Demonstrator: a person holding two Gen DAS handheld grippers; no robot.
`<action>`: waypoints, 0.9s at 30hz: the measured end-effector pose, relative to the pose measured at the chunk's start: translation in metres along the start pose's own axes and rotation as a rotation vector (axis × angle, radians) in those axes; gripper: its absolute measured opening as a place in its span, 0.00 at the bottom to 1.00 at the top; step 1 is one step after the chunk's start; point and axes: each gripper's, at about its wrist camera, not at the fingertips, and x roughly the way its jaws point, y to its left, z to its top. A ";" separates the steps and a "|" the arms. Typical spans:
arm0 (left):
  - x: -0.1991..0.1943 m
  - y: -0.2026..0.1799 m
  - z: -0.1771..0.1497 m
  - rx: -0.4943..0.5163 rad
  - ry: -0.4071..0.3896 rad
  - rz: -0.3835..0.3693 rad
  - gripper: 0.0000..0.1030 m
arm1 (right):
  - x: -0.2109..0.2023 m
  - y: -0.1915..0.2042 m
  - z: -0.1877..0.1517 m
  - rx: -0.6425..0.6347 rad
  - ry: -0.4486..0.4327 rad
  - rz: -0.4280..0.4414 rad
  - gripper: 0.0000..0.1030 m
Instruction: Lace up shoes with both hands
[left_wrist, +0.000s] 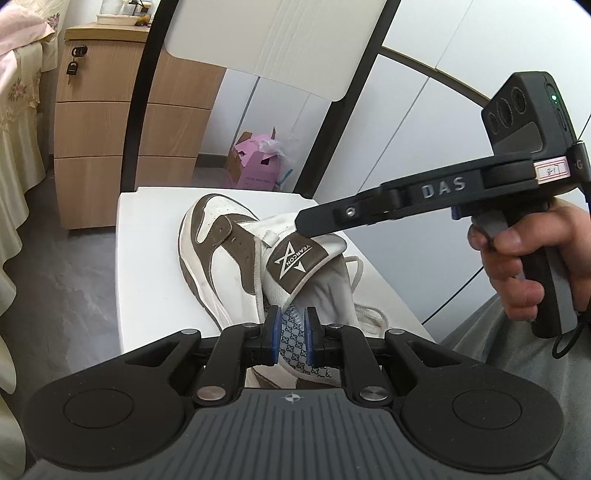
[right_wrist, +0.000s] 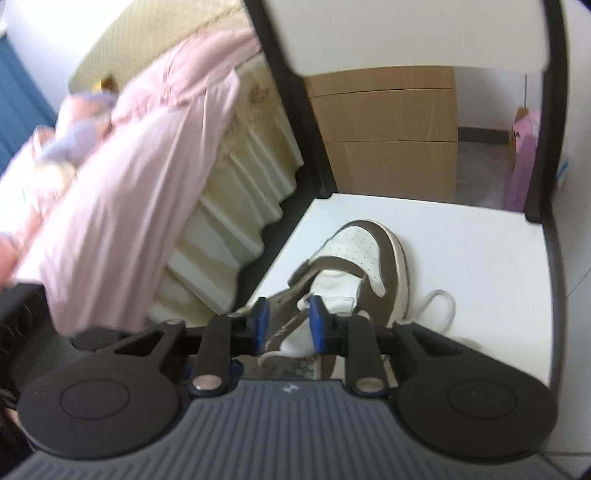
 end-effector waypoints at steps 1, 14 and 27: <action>0.000 0.000 0.000 0.001 0.000 0.000 0.15 | 0.002 0.001 0.000 -0.011 0.005 -0.007 0.20; -0.009 -0.014 -0.004 0.050 -0.041 0.002 0.17 | -0.018 0.013 -0.013 0.065 -0.123 0.040 0.22; -0.009 -0.023 -0.001 0.073 -0.080 0.020 0.28 | -0.138 0.054 0.011 0.121 -0.364 0.106 0.23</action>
